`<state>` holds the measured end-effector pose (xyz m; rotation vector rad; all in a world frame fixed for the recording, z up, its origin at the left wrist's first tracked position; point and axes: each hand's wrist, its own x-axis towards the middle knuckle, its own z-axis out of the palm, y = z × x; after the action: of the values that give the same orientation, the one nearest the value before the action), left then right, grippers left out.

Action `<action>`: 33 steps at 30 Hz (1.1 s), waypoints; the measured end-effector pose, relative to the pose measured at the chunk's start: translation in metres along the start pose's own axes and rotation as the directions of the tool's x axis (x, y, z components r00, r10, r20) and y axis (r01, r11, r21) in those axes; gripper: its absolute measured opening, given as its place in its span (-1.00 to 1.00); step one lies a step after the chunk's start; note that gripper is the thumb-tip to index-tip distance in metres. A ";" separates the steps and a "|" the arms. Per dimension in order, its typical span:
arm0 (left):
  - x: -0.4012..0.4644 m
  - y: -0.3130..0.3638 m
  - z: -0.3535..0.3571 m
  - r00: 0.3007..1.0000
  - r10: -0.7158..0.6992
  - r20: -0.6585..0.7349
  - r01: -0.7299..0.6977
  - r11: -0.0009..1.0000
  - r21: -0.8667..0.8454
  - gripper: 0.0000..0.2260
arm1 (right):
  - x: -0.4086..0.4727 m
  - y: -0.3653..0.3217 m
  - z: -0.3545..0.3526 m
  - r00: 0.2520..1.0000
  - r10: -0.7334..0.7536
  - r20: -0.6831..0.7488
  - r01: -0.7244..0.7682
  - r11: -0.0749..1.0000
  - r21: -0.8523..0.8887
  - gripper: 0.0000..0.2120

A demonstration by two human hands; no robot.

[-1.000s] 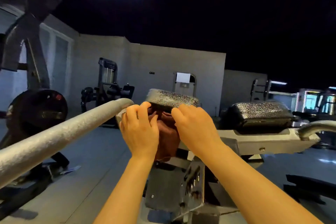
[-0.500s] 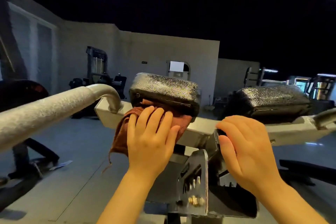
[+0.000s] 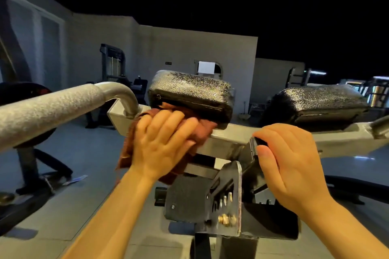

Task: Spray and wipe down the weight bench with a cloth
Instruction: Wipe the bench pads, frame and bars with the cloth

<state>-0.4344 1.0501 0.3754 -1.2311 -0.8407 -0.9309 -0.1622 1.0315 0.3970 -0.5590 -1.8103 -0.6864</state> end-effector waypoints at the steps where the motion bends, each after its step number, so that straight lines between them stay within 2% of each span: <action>1: -0.005 -0.012 -0.001 1.000 -0.026 0.015 0.026 0.999 0.021 -0.66 | -0.001 0.000 0.000 1.000 0.000 -0.003 0.000 1.000 0.004 -0.48; 4: -0.010 -0.022 -0.004 0.992 -0.119 0.042 0.118 0.992 0.036 -0.65 | 0.000 -0.001 0.000 1.000 -0.002 -0.029 0.002 1.000 0.010 -0.49; 6: -0.003 -0.003 -0.005 0.973 -0.228 0.030 0.228 0.973 -0.015 -0.66 | 0.000 -0.002 0.001 0.999 0.001 -0.047 0.000 1.000 0.015 -0.52; 8: 0.011 0.026 -0.003 0.967 -0.251 0.038 0.253 0.964 -0.078 -0.67 | 0.001 -0.002 0.001 0.999 0.007 -0.045 -0.006 1.000 0.023 -0.53; 13: 0.036 0.073 0.004 0.997 -0.039 0.070 0.050 0.987 -0.152 -0.69 | 0.001 -0.001 -0.001 1.000 0.011 -0.010 -0.011 0.999 0.034 -0.53; 16: 0.036 0.057 0.004 0.993 0.113 0.028 -0.108 0.985 -0.136 -0.72 | 0.002 -0.004 -0.003 1.000 0.014 0.000 -0.014 1.000 0.028 -0.52; 18: 0.032 0.034 0.001 0.991 0.136 0.020 -0.132 0.983 -0.131 -0.73 | 0.000 -0.004 -0.005 0.999 0.027 0.035 -0.028 1.000 0.012 -0.53; 21: 0.018 0.003 -0.008 0.999 -0.034 0.036 0.041 0.978 -0.207 -0.73 | -0.005 -0.009 -0.009 0.987 0.134 0.091 -0.135 0.991 0.000 -0.58; 23: 0.013 -0.012 -0.015 0.993 -0.102 0.054 0.112 0.964 -0.242 -0.72 | -0.009 -0.015 -0.007 0.969 0.231 0.084 -0.235 0.971 0.047 -0.62; 25: 0.017 -0.011 -0.026 0.971 -0.231 0.066 0.240 0.926 -0.291 -0.68 | -0.013 -0.021 -0.004 0.965 0.258 0.045 -0.261 0.959 0.108 -0.66; 26: 0.022 -0.004 -0.033 0.931 -0.358 0.078 0.362 0.868 -0.341 -0.65 | -0.013 -0.023 -0.003 0.968 0.249 0.019 -0.249 0.961 0.121 -0.68; 27: 0.028 0.006 -0.041 0.852 -0.516 0.086 0.504 0.766 -0.399 -0.65 | -0.014 -0.025 -0.003 0.971 0.240 0.000 -0.238 0.963 0.127 -0.68; 28: 0.037 0.016 -0.050 0.745 -0.662 0.074 0.615 0.641 -0.459 -0.67 | -0.014 -0.026 -0.003 0.972 0.234 -0.008 -0.231 0.964 0.130 -0.68; 29: 0.047 0.026 -0.057 0.646 -0.762 0.039 0.668 0.540 -0.513 -0.69 | -0.015 -0.026 -0.003 0.973 0.232 -0.006 -0.229 0.964 0.136 -0.68; 30: 0.059 0.032 -0.061 0.575 -0.818 -0.012 0.679 0.485 -0.551 -0.69 | -0.015 -0.027 -0.003 0.973 0.232 -0.001 -0.230 0.963 0.140 -0.68; 31: 0.075 0.032 -0.062 0.543 -0.837 -0.065 0.663 0.475 -0.579 -0.66 | -0.015 -0.027 -0.003 0.972 0.237 0.002 -0.234 0.962 0.143 -0.66; 32: 0.092 0.029 -0.061 0.552 -0.828 -0.096 0.636 0.492 -0.595 -0.61 | -0.014 -0.027 -0.003 0.970 0.242 0.007 -0.241 0.960 0.141 -0.66; 33: 0.106 0.024 -0.056 0.596 -0.798 -0.093 0.614 0.526 -0.589 -0.59 | -0.015 -0.027 -0.003 0.970 0.243 0.011 -0.242 0.961 0.136 -0.65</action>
<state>-0.3685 0.9834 0.4545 -1.0624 -0.8432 -2.1285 -0.1730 1.0091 0.3789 -0.6720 -1.7315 -0.3935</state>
